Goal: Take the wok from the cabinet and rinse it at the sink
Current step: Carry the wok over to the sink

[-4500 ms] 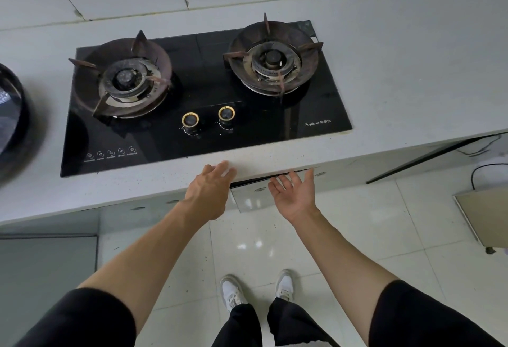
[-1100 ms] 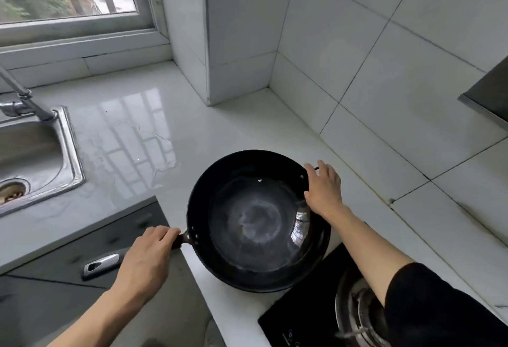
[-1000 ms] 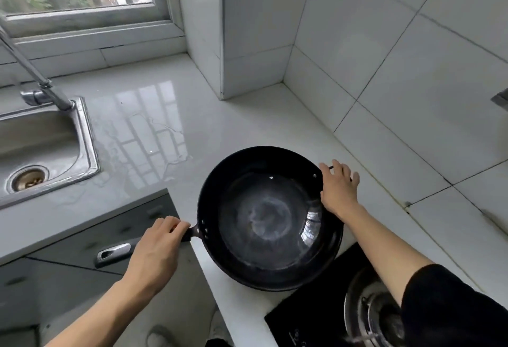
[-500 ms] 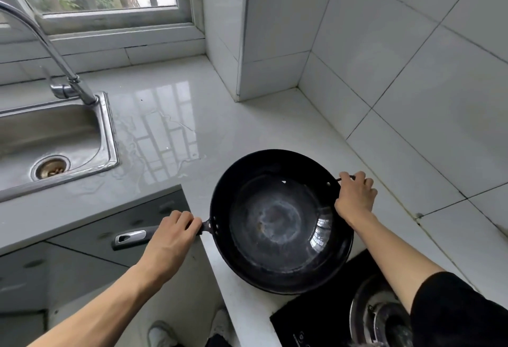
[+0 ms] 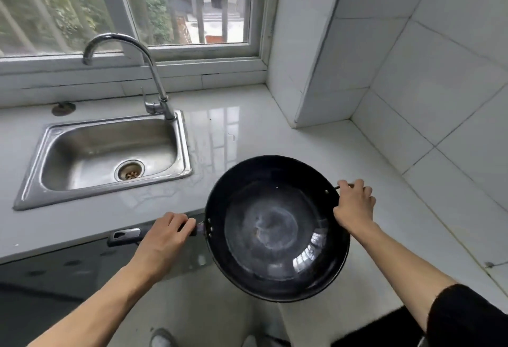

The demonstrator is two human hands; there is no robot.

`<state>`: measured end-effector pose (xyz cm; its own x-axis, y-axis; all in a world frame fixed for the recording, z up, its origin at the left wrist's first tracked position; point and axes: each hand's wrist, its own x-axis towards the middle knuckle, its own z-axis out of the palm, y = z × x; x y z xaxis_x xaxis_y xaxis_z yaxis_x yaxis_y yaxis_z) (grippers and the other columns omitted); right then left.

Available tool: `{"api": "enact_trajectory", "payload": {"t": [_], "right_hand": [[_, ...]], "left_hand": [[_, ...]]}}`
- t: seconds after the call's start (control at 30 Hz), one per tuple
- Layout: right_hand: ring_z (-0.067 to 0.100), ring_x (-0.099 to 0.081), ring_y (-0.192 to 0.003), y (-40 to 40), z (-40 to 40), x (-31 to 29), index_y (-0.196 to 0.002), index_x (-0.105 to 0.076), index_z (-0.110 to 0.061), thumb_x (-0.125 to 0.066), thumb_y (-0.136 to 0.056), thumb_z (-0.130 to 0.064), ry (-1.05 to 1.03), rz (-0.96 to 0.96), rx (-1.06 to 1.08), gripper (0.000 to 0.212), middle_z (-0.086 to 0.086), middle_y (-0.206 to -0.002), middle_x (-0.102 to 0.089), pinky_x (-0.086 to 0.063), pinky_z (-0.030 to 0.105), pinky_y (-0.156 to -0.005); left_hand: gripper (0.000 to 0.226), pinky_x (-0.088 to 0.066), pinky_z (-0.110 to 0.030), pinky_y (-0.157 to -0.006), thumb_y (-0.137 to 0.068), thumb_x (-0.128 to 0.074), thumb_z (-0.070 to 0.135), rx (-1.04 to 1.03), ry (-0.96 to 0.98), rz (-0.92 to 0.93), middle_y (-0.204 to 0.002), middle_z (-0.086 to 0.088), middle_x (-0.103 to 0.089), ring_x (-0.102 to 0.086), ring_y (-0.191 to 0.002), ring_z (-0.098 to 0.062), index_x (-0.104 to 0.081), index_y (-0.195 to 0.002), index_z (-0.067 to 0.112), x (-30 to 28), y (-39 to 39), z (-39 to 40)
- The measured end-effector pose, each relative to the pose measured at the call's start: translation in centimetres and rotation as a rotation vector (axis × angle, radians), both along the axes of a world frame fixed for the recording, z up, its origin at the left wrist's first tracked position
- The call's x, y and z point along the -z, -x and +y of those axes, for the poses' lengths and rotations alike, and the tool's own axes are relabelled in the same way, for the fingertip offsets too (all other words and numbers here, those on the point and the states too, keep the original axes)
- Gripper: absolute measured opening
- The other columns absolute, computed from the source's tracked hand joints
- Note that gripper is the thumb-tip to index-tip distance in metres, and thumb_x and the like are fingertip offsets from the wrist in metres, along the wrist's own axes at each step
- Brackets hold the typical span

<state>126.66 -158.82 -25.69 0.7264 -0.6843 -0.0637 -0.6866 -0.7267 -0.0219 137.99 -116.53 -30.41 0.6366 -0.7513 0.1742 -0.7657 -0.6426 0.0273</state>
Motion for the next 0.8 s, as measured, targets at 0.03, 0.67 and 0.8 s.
{"api": "enact_trajectory", "payload": {"t": [0.03, 0.67, 0.8], "right_hand": [[0.035, -0.038, -0.107, -1.3, 1.4, -0.4, -0.124, -0.048, -0.018, -0.060, -0.072, -0.003, -0.001, -0.011, -0.015, 0.055, 0.014, -0.123, -0.038, -0.036, 0.041, -0.089], [0.029, -0.042, -0.108, -22.8, 23.6, -3.8, -0.126, -0.049, -0.022, -0.066, -0.073, -0.013, 0.055, -0.051, -0.260, 0.057, 0.010, -0.121, -0.042, -0.041, 0.034, -0.088], [0.029, -0.042, -0.108, -28.0, 24.9, -2.5, -0.125, -0.050, -0.022, -0.066, -0.074, -0.014, 0.035, -0.053, -0.318, 0.055, 0.010, -0.121, -0.043, -0.042, 0.035, -0.090]], "left_hand": [[0.066, -0.050, -0.038, -0.065, -0.047, -0.074, -0.014, -0.010, 0.008, -0.005, -0.098, -0.009, -0.060, -0.055, -0.081, -0.030, -0.062, -0.109, 0.006, -0.3, -0.8, 1.5], [0.049, -0.051, -0.036, -0.067, -0.065, -0.070, -0.009, -0.142, 0.109, -0.022, -0.096, -0.003, -0.059, -0.053, -0.081, -0.025, -0.062, -0.107, 0.016, -1.6, -15.7, 26.1], [0.053, -0.052, -0.037, -0.066, -0.066, -0.068, -0.012, -0.200, 0.072, -0.029, -0.098, -0.004, -0.060, -0.055, -0.082, -0.026, -0.061, -0.110, 0.015, -0.9, -18.8, 27.7]]}}
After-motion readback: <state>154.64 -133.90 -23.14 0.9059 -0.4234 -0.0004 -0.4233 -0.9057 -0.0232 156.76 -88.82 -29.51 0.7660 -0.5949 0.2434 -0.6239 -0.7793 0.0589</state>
